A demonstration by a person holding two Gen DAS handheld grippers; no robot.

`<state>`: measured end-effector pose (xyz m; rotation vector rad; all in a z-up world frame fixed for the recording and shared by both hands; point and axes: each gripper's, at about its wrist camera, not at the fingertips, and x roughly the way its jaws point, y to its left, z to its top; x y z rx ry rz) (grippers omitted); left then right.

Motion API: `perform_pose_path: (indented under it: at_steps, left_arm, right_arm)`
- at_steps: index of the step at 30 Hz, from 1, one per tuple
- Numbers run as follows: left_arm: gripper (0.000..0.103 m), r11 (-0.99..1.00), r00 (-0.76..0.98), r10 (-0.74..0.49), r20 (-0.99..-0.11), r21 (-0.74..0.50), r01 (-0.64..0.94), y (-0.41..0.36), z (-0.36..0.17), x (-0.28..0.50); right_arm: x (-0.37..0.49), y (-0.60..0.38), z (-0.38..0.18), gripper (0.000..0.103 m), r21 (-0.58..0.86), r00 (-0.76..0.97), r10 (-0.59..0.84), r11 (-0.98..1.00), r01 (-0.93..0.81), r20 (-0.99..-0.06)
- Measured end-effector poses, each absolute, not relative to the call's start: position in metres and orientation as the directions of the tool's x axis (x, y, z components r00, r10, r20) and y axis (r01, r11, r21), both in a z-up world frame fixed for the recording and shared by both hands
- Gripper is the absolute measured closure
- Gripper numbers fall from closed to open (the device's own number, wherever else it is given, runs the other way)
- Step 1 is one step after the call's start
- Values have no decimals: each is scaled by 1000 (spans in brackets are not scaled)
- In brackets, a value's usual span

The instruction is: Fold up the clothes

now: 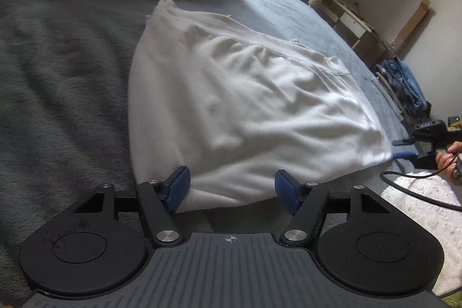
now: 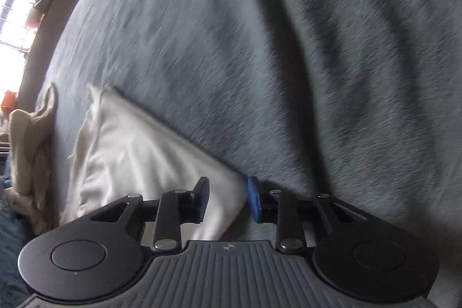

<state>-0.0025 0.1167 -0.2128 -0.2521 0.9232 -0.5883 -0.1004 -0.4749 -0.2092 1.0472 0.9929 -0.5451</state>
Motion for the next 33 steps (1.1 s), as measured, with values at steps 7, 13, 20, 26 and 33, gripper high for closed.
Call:
perform_pose_path:
  at_steps: [7,13,20,26,33]
  left_arm:
    - [29,868,547,-492,-677,-429,249,145,-200,-7]
    - [29,879,570,-452,-686,-450,156,159,-202,-10]
    - [29,879,573,-428,-699,-470,84,156,-210,-6]
    - [29,886,582,-402,-707,-460,54,160,-212,-5]
    - [29,875,580,-393,-713,-484,-2,174,-218,-2]
  right_arm:
    - [-93,-443,-170,71,515,605,26,555,653,-796]
    - [-36,-367,-135,66,458,670,115,811,363,-734]
    - [13,-248,-135,64,357,613,299,934,-29,-732]
    - [24,-144,-135,61,226,575,408,904,-363,-709]
    - [-6,-67,-163,57,9,563,439,794,-608,-700]
